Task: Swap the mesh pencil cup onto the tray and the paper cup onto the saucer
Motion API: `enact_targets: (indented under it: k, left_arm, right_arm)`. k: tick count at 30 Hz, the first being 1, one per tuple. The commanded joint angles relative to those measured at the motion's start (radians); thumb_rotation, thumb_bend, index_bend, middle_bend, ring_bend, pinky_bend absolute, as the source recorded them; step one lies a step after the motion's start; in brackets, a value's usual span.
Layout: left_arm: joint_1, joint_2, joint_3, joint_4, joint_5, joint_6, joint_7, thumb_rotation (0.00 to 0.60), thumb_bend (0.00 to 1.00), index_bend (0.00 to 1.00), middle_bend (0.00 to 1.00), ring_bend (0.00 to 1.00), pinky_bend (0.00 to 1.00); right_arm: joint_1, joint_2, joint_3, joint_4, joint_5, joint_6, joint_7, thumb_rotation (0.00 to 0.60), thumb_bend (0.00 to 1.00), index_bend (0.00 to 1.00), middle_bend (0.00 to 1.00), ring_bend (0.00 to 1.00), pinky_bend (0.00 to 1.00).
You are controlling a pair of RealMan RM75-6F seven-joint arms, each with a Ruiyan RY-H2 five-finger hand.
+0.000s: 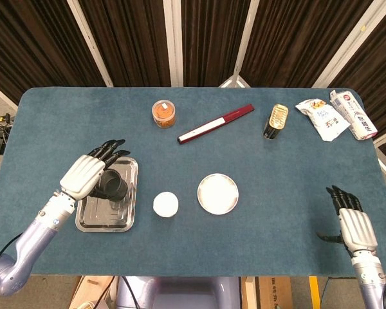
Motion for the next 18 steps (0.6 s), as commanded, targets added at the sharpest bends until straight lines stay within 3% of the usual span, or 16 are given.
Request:
enact_targets:
  k: [1, 5, 9, 13, 18]
  left_arm:
    - [0.066, -0.032, 0.007, -0.003, 0.134, 0.211, 0.15, 0.6, 0.06, 0.17, 0.0, 0.0, 0.17]
    - [0.18, -0.003, 0.082, -0.054, 0.198, 0.343, 0.345, 0.6, 0.06, 0.21, 0.0, 0.0, 0.17]
    - [0.289, 0.002, 0.138, -0.078, 0.251, 0.478, 0.443, 0.6, 0.06, 0.21, 0.0, 0.0, 0.16]
    - [0.372, -0.019, 0.166, -0.025, 0.272, 0.57, 0.407, 0.6, 0.07, 0.2, 0.0, 0.0, 0.16]
    - [0.424, -0.073, 0.154, 0.1, 0.251, 0.625, 0.322, 0.6, 0.07, 0.2, 0.01, 0.0, 0.16]
  right_arm:
    - [0.043, 0.004, -0.012, -0.023, -0.115, 0.009, -0.064, 0.6, 0.0, 0.0, 0.0, 0.0, 0.0]
    - [0.131, 0.022, 0.023, -0.108, -0.177, -0.045, -0.141, 0.6, 0.0, 0.0, 0.0, 0.0, 0.0]
    - [0.238, 0.022, 0.073, -0.188, -0.169, -0.159, -0.183, 0.6, 0.0, 0.0, 0.0, 0.0, 0.0]
    - [0.351, -0.002, 0.115, -0.249, -0.076, -0.316, -0.218, 0.6, 0.0, 0.0, 0.0, 0.0, 0.0]
    - [0.449, -0.088, 0.133, -0.234, -0.006, -0.405, -0.301, 0.6, 0.0, 0.0, 0.0, 0.0, 0.0]
